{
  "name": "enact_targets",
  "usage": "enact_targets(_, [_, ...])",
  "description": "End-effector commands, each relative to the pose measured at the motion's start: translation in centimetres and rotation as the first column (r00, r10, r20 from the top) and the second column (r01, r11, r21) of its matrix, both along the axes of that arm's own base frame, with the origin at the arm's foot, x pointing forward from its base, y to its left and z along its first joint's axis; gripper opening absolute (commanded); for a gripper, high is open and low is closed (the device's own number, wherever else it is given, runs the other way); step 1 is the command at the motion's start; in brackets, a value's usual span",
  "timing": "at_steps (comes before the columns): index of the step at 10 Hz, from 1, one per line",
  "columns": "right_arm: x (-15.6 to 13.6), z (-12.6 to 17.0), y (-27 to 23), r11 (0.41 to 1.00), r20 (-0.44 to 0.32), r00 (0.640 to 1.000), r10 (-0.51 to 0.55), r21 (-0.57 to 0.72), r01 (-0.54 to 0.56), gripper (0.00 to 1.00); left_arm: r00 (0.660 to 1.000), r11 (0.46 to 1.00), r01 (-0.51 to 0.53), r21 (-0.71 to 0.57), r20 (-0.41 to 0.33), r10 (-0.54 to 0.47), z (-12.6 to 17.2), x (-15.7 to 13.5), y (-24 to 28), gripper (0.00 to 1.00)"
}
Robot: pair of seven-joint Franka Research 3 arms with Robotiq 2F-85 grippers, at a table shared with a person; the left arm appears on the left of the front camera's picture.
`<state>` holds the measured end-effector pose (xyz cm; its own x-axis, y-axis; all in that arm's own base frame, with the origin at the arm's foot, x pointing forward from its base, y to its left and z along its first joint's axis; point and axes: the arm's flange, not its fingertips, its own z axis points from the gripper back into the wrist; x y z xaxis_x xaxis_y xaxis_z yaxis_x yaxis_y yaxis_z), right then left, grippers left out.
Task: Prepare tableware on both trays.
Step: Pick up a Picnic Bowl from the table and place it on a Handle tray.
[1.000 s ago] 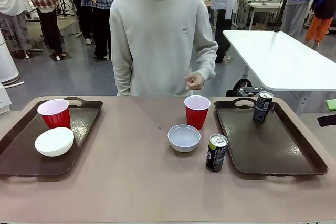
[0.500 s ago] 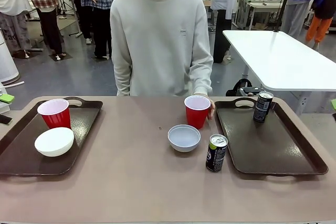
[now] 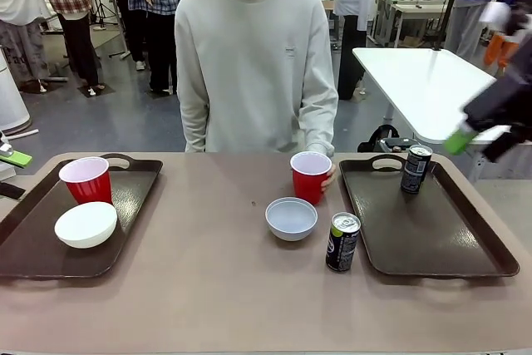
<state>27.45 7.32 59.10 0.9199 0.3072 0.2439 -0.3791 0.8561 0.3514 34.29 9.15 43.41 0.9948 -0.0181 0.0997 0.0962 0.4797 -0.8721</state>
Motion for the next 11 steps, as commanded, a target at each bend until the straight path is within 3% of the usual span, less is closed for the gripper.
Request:
enact_targets(1, [5.7,-1.6,2.9,0.998,-0.001,1.0,-0.001,-0.066,0.001,1.0,1.0,1.0,0.001,-0.022,0.002,-0.001,0.1,0.1,0.5,0.87])
enact_targets(3, [8.8,-3.4,7.3,0.996,0.03,0.999,-0.044,-0.077,0.046,1.0,1.0,1.0,0.001,-0.022,0.002,-0.001,0.1,0.1,0.5,0.87])
enact_targets(4, [10.0,-4.4,7.4,0.976,0.131,0.984,-0.124,-0.162,0.145,1.0,1.0,1.0,0.001,-0.022,0.002,-0.001,0.1,0.1,0.5,0.87])
enact_targets(5, [10.6,-4.6,7.1,0.972,0.178,0.973,-0.143,-0.16,0.172,1.0,1.0,1.0,0.001,-0.022,0.002,-0.001,0.1,0.1,0.5,0.87])
enact_targets(6, [9.1,-4.3,7.5,0.996,0.071,0.997,-0.028,-0.077,0.034,1.0,1.0,1.0,0.001,-0.022,0.002,-0.001,0.1,0.1,0.5,0.87])
enact_targets(11, [9.1,-4.3,7.5,0.996,0.071,0.997,-0.028,-0.077,0.034,1.0,1.0,1.0,0.001,-0.022,0.002,-0.001,0.1,0.1,0.5,0.87])
